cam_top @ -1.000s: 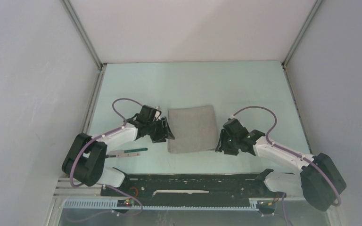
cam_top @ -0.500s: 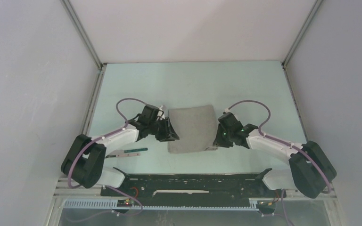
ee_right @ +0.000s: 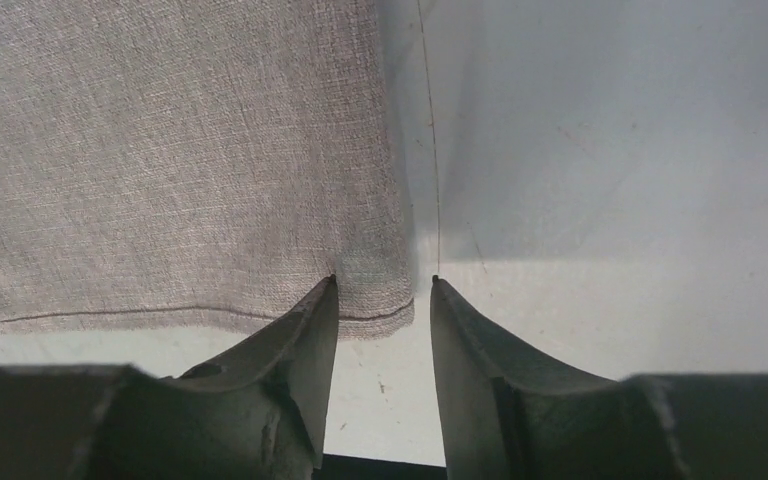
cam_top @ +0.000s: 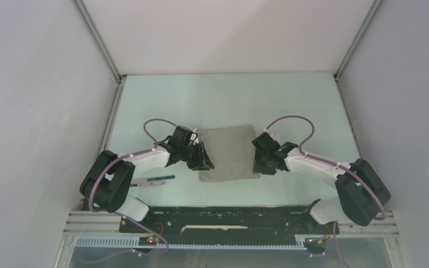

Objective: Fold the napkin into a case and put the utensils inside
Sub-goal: Smooth out the square-folded napkin at the center of the board.

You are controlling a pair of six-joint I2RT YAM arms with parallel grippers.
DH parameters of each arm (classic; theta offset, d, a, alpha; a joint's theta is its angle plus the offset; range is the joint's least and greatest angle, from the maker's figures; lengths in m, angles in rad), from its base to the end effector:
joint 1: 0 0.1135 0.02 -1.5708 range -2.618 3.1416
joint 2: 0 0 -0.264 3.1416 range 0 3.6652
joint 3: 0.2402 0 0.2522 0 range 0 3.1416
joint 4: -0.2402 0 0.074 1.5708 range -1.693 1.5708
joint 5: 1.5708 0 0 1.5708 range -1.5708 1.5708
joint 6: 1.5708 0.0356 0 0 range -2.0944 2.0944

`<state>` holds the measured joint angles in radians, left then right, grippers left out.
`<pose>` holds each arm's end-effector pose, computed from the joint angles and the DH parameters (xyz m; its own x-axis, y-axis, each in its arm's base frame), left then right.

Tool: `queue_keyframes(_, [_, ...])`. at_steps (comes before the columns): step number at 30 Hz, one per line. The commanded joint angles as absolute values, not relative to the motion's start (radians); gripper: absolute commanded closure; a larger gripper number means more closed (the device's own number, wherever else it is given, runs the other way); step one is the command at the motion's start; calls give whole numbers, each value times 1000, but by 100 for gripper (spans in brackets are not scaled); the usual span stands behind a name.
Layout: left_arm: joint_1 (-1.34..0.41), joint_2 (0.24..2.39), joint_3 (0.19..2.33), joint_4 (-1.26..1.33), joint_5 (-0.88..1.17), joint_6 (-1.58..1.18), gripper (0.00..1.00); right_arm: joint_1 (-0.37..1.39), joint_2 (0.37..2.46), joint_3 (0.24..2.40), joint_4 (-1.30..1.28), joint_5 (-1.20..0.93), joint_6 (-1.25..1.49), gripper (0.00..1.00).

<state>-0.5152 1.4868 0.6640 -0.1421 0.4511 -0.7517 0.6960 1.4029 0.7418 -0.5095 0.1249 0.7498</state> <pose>0.2263 -0.1460 0.1506 -0.9729 -0.1554 -0.1713 -0.0067 0.7593 -0.6507 0.1937 0.1560 0.1701 -0.9254 0.1080 -0.3633 0.0434 0.9824 0.1815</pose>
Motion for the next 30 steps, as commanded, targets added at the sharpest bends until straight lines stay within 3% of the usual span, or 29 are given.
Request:
queue_keyframes(1, [-520,1505,664,-123,447,-739,64,691,1364,732,-535,141,705,51])
queue_keyframes(9, [-520,1479,682,-202,372,-691,64,663,1322,725,-491,50,704,46])
queue_keyframes(17, [-515,1506,637,-187,336,-710,66,662,1420,695,-529,94,665,59])
queue_keyframes(23, [-511,1449,652,-248,288,-694,66,644,1354,667,-586,161,693,65])
queue_keyframes(27, [-511,1342,710,-315,288,-675,57,634,1266,669,-539,60,678,51])
queue_keyframes(30, [-497,1264,780,-384,284,-651,43,616,1216,663,-529,-25,718,43])
